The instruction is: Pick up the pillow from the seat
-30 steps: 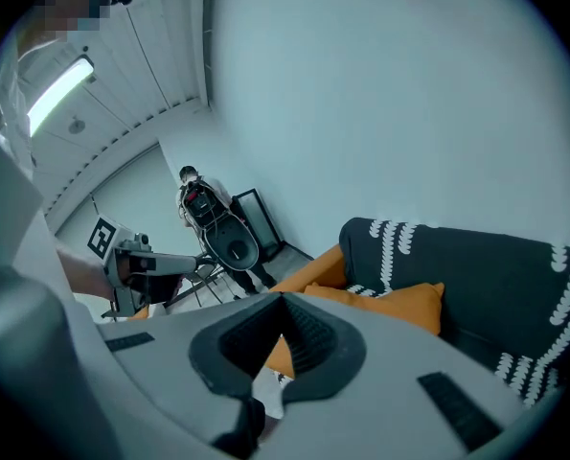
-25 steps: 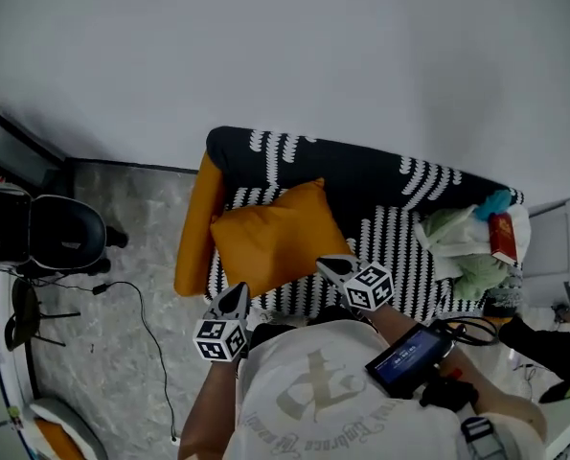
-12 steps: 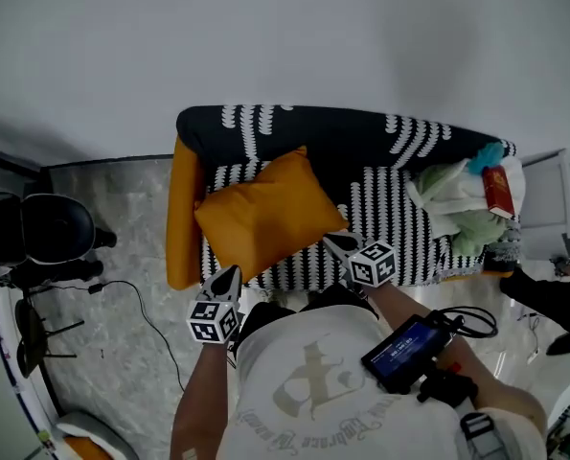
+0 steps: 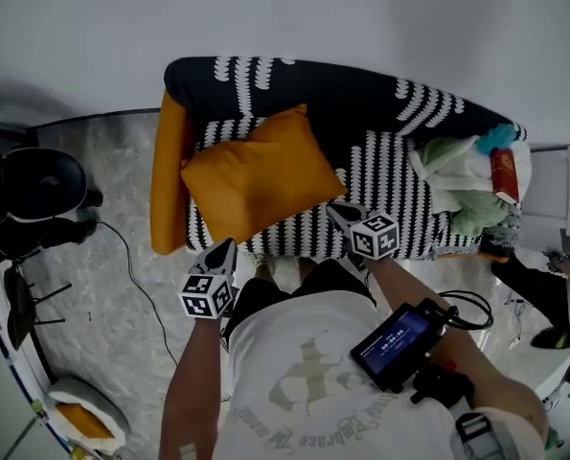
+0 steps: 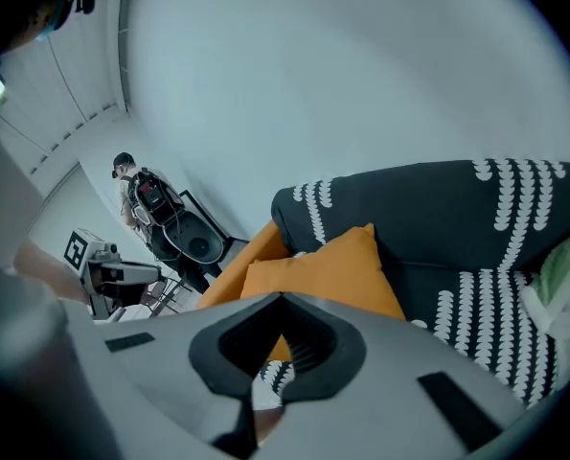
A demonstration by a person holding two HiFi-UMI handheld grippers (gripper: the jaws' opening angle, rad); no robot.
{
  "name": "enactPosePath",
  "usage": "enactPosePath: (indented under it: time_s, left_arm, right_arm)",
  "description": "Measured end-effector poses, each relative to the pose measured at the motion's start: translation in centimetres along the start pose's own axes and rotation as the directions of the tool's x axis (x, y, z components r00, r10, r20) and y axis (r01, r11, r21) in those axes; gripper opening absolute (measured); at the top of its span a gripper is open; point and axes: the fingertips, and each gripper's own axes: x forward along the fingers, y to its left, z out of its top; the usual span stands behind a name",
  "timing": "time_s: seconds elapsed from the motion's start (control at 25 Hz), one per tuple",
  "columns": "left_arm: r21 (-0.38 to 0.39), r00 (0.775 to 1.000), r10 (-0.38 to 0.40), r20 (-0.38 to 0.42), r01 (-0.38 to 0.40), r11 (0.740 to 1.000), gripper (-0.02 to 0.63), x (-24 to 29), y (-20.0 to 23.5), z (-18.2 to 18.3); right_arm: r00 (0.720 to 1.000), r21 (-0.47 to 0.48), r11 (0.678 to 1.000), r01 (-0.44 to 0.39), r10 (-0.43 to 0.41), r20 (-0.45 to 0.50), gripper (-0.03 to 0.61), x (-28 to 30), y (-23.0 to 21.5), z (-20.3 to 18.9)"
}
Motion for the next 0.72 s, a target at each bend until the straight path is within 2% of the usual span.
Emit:
enactPosePath:
  time_s: [0.2,0.56,0.72]
  left_arm:
    - [-0.011,0.998,0.031,-0.051,-0.031,0.999,0.009,1.0,0.9,-2.8]
    - [-0.104,0.996,0.067,-0.059,-0.073,0.992,0.009,3.6,3.1,-5.9]
    - [-0.167,0.993,0.096,-0.067,-0.106,0.980,0.009,5.0,4.4,-7.6]
  right_arm:
    - [1.000,-0.039,0.999,0.001,-0.002,-0.026,0.012,0.9,-0.6,-0.9]
    - [0.993,-0.090,0.996,0.020,-0.030,-0.111,0.012,3.4,-3.4,-4.5]
    - [0.987,-0.110,0.994,-0.002,-0.016,-0.161,0.012,5.0,-5.3,-6.9]
